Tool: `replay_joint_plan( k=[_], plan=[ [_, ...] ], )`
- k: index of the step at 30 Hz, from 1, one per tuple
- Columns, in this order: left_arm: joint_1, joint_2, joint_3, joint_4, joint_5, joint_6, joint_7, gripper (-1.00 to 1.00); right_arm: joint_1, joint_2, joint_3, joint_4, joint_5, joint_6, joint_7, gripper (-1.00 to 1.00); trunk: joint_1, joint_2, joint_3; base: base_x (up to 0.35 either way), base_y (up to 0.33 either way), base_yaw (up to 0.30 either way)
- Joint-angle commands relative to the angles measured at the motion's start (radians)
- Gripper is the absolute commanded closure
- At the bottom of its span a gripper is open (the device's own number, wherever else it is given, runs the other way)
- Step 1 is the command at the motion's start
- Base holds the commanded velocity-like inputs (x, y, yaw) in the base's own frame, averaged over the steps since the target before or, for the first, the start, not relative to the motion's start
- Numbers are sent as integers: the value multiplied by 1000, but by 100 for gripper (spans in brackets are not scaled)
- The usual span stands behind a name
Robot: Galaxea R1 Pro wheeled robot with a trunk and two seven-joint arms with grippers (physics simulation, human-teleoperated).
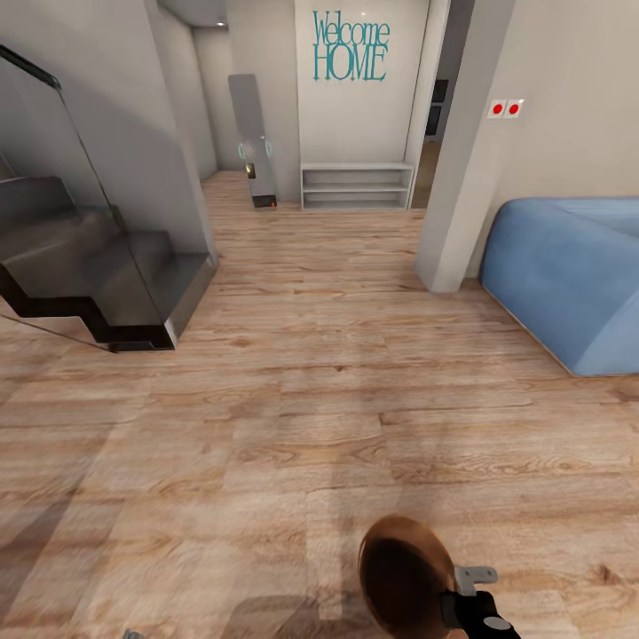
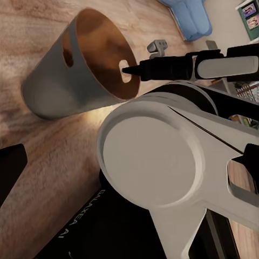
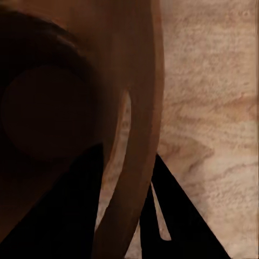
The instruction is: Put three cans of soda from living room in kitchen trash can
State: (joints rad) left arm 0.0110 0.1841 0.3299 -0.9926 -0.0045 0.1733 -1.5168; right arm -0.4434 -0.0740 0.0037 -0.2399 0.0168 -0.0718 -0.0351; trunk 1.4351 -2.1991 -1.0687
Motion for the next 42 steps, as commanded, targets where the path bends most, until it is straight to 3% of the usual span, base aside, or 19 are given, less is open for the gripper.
replay_joint_plan(
  k=[1,26,32,34,38,42],
  plan=[
    [0,0,0,0,0,0,0,-100,1,0,10,2,-8,-1,5,100,0,0,0,0,0,0],
    [0,0,0,0,0,0,1,-100,0,0,8,-1,-9,-5,7,100,0,0,0,0,0,0],
    [0,0,0,0,0,0,1,-100,0,-1,7,-82,-9,5,22,100,0,0,0,0,0,0],
    [0,0,0,0,0,0,1,-100,0,-1,7,-118,-9,31,23,100,0,0,0,0,0,0],
    [0,0,0,0,0,1,1,-100,0,-2,6,-242,-9,188,24,100,0,0,0,0,0,0],
    [0,0,0,0,0,1,1,-100,3,-2,6,-358,-11,294,24,100,0,0,0,0,0,0]
  ],
)
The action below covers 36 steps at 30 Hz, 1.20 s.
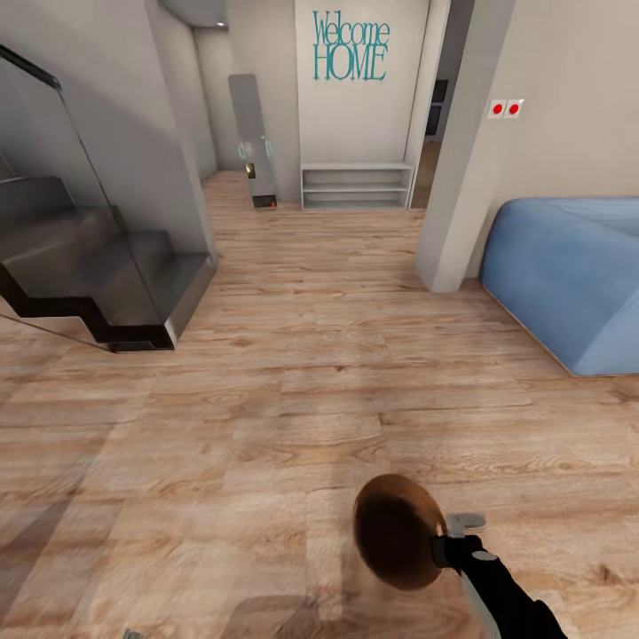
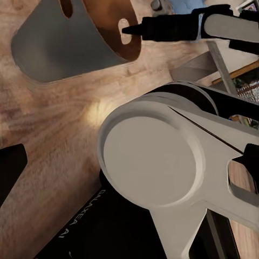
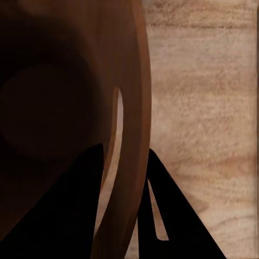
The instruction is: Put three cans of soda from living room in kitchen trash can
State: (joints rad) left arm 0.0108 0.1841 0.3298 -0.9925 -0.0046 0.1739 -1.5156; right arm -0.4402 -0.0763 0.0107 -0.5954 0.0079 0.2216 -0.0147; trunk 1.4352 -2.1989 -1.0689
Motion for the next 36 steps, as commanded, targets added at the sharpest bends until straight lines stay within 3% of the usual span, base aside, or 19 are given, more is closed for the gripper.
replay_joint_plan(
  k=[1,3,4,10,11,13,19,36],
  plan=[
    [0,0,0,0,0,0,0,-100,1,0,-1,-58,-3,61,4,100,0,0,0,0,0,0],
    [0,0,0,0,0,0,0,-100,2,0,-1,-113,-4,129,4,100,0,0,0,0,0,0],
    [0,0,0,0,0,0,0,-100,2,0,-1,-203,-5,239,5,100,0,0,0,0,0,0],
    [0,0,0,0,0,0,0,-100,3,0,-2,-374,-6,461,5,100,0,0,0,0,0,0],
    [0,0,0,0,0,1,0,-100,3,0,-3,-481,-4,619,4,100,0,0,0,0,0,0],
    [0,0,0,0,0,1,0,-100,3,0,-4,-563,-3,728,4,100,0,0,0,0,0,0],
    [0,0,0,0,0,1,3,-100,6,0,-3,-608,-2,778,3,100,0,0,0,0,0,0],
    [0,0,1,0,0,1,2,-100,8,3,-3,-608,0,780,2,100,0,0,16,0,0,0]
  ],
)
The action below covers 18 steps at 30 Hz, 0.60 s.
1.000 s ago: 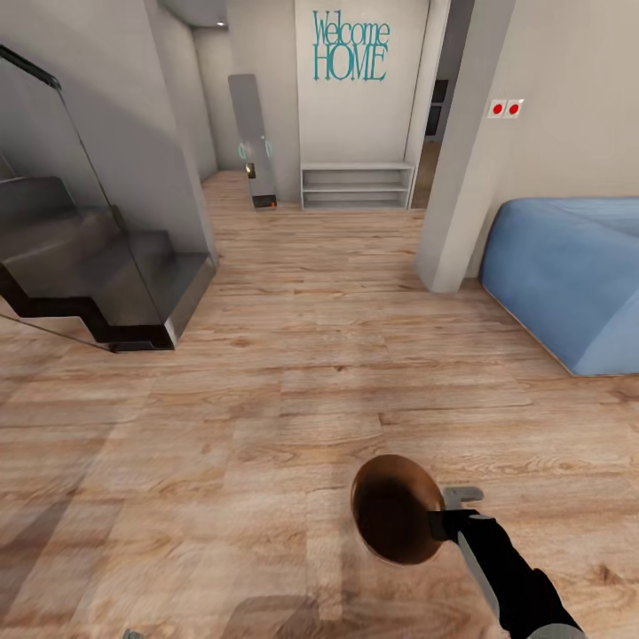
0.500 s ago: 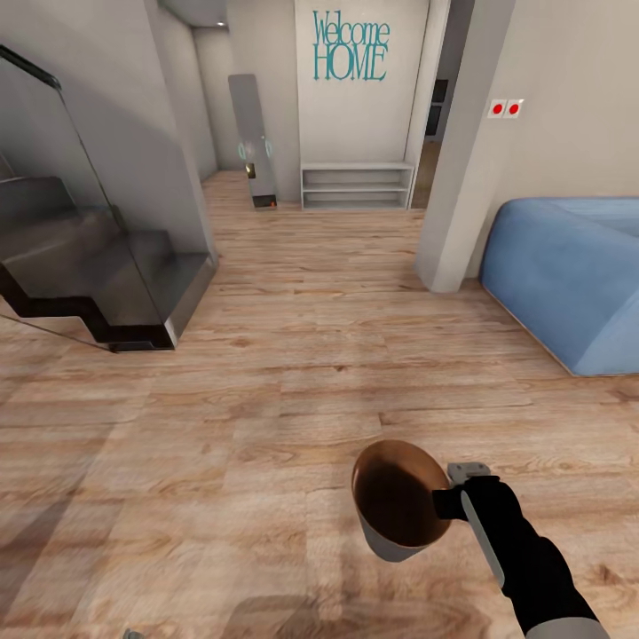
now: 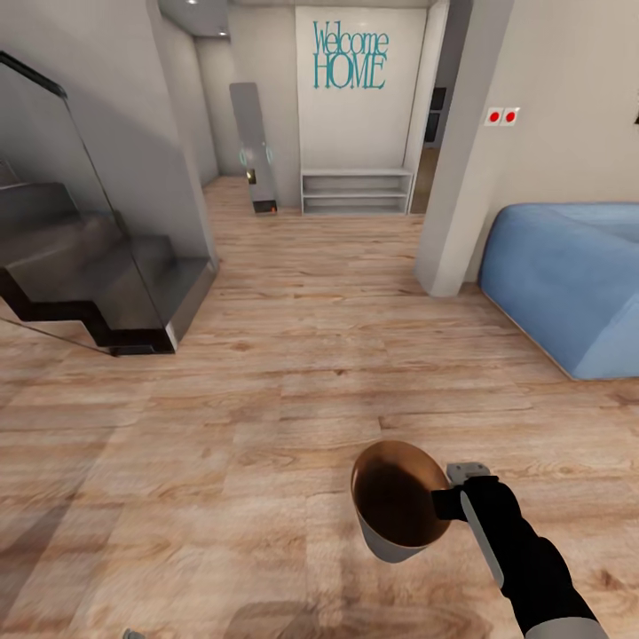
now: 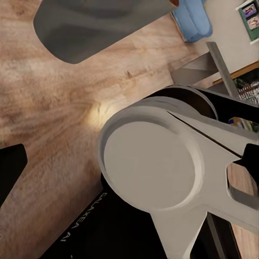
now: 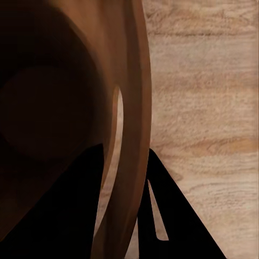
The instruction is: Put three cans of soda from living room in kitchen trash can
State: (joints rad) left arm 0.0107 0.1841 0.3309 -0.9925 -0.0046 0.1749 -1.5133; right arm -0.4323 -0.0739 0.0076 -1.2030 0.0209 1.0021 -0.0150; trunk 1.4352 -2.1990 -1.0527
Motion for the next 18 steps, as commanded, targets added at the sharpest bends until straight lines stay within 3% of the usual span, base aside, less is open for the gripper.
replay_joint_plan(
  k=[1,18],
  plan=[
    [0,0,0,0,0,0,0,-100,0,0,0,0,-13,0,3,100,0,0,2,0,0,0],
    [0,0,-1,0,0,0,-1,-100,0,0,2,0,-13,0,3,100,0,0,30,0,0,0]
  ],
)
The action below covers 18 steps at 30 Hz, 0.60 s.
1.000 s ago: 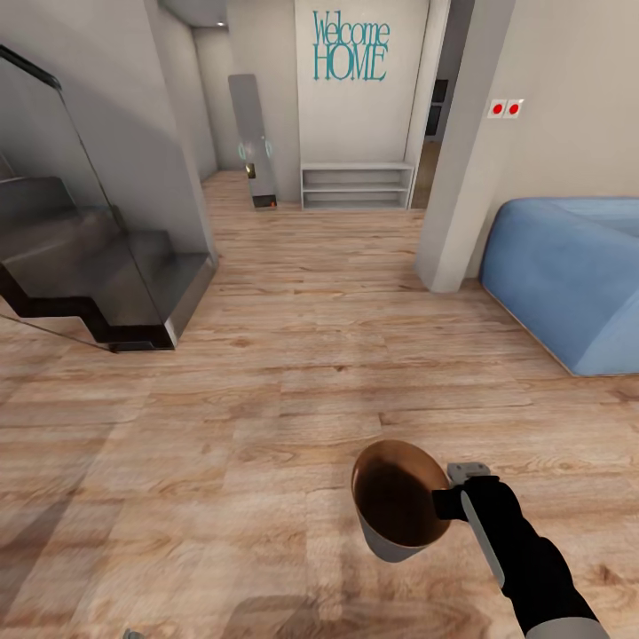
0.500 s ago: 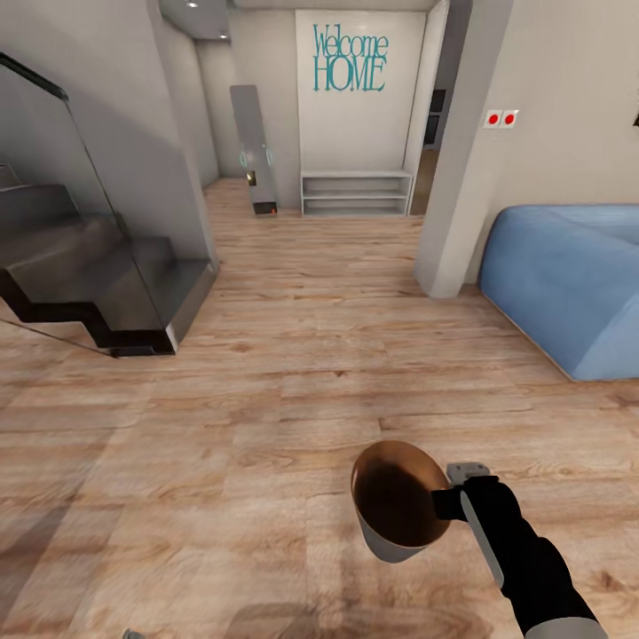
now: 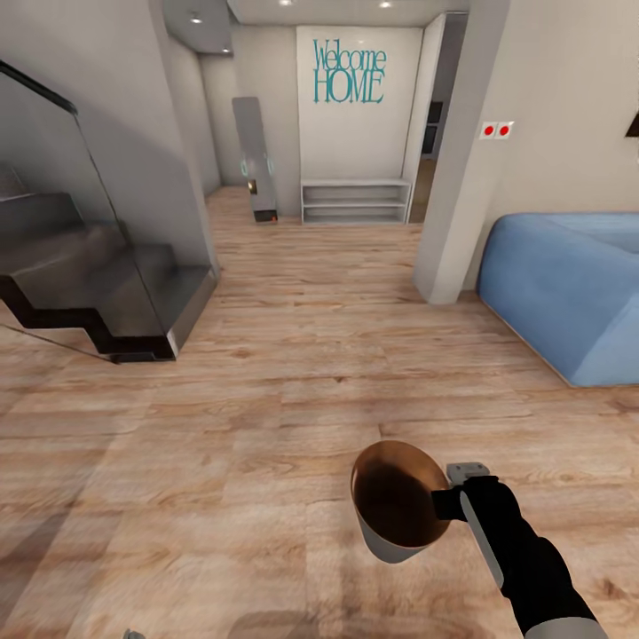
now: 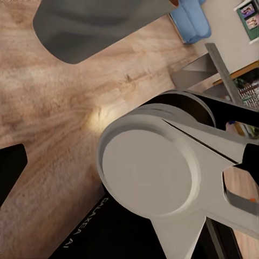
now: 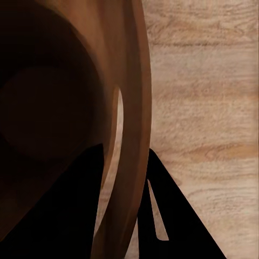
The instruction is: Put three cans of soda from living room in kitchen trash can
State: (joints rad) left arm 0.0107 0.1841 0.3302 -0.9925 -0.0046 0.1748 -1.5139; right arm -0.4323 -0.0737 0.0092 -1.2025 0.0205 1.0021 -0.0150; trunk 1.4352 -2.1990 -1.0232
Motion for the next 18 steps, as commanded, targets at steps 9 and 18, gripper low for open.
replay_joint_plan(
  k=[9,18],
  plan=[
    [0,0,1,0,0,0,0,-100,0,0,-1,0,-13,0,2,100,0,0,15,0,0,0],
    [0,0,1,0,0,0,1,-100,0,0,-1,0,-13,-1,2,100,0,0,30,0,0,0]
  ],
)
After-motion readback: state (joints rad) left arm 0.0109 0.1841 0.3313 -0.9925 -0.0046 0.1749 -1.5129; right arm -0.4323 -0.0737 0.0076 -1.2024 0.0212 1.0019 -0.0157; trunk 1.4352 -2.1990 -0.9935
